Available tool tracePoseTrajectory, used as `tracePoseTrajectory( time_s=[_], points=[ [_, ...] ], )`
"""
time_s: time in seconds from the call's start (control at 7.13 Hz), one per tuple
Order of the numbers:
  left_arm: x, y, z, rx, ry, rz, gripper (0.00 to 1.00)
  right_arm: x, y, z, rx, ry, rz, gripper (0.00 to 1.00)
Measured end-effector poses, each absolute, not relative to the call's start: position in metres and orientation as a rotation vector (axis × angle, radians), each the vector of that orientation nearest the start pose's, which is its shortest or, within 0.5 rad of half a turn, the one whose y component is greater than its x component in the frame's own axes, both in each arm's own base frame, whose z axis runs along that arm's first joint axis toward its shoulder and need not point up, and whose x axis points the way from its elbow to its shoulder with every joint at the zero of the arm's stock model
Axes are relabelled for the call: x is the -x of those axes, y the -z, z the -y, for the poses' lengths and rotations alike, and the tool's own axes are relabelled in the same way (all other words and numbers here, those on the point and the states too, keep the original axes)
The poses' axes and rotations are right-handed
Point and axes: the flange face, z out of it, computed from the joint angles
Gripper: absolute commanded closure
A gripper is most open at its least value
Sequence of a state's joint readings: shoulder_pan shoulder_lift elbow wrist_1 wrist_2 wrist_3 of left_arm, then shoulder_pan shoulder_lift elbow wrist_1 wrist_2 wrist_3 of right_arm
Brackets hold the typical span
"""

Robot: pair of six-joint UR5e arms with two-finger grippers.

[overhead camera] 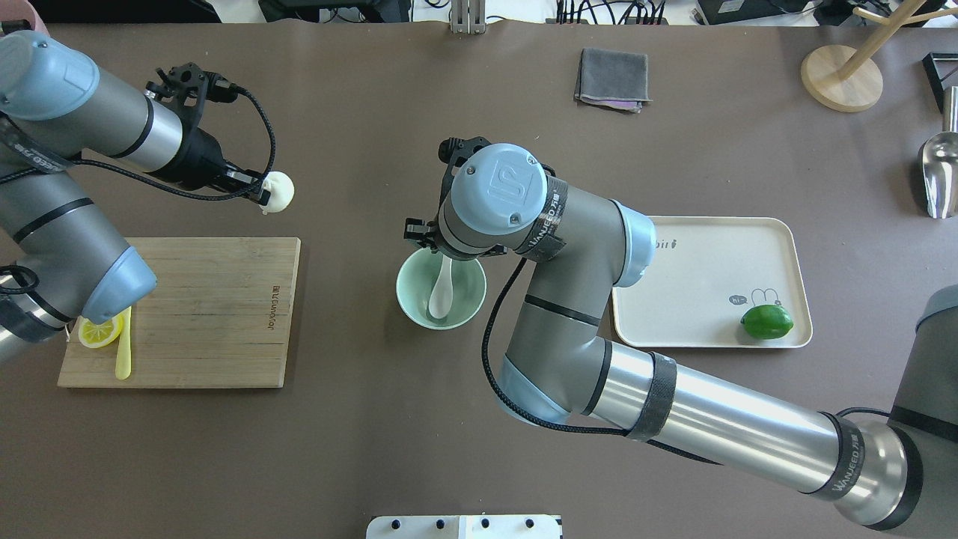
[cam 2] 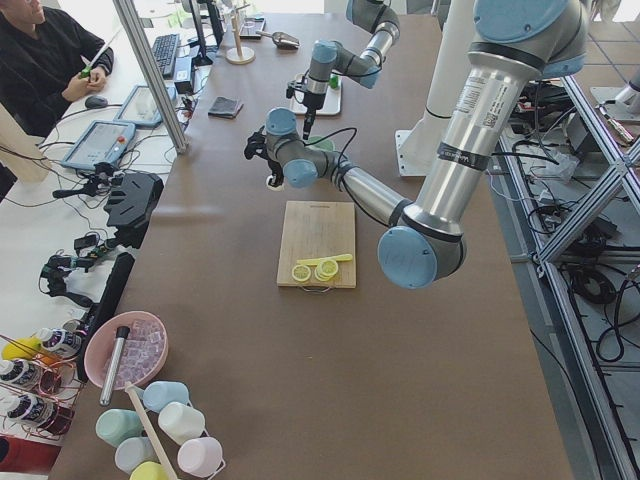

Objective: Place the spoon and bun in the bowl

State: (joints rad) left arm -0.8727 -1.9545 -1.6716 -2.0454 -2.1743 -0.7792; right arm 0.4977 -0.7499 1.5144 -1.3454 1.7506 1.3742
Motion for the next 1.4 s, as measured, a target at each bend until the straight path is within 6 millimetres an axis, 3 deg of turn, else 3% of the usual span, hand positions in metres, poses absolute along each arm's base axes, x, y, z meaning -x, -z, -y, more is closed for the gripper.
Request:
tracePoseTrajectory(
  time_s=[0.28,0.42,0.7,0.98,1.12,1.4],
  points=[
    [-0.374,-0.314,0.522,-0.276,-0.178,-1.075,1.0,0.574,-0.152,0.462,-0.17,-0.196,0.988,0.0],
    [-0.394,-0.292,0.512,-0.253,-0.153,-1.107,1.0,0.55,-0.161,0.48,-0.136,-0.195,0.992,0.0],
    [-0.446,-0.256,0.476,-0.22,-0.145,-1.149,1.0,0.479,-0.206,0.509,-0.102,-0.144,0.987,0.0],
    [-0.485,-0.232,0.442,-0.195,-0.15,-1.178,1.0,0.416,-0.258,0.529,-0.115,-0.074,0.959,0.0],
    [-0.496,-0.221,0.431,-0.182,-0.153,-1.195,0.01,0.393,-0.277,0.537,-0.113,-0.055,0.952,0.0],
    [-0.513,-0.202,0.417,-0.169,-0.158,-1.218,0.02,0.356,-0.308,0.537,-0.121,-0.017,0.939,0.0]
  ],
)
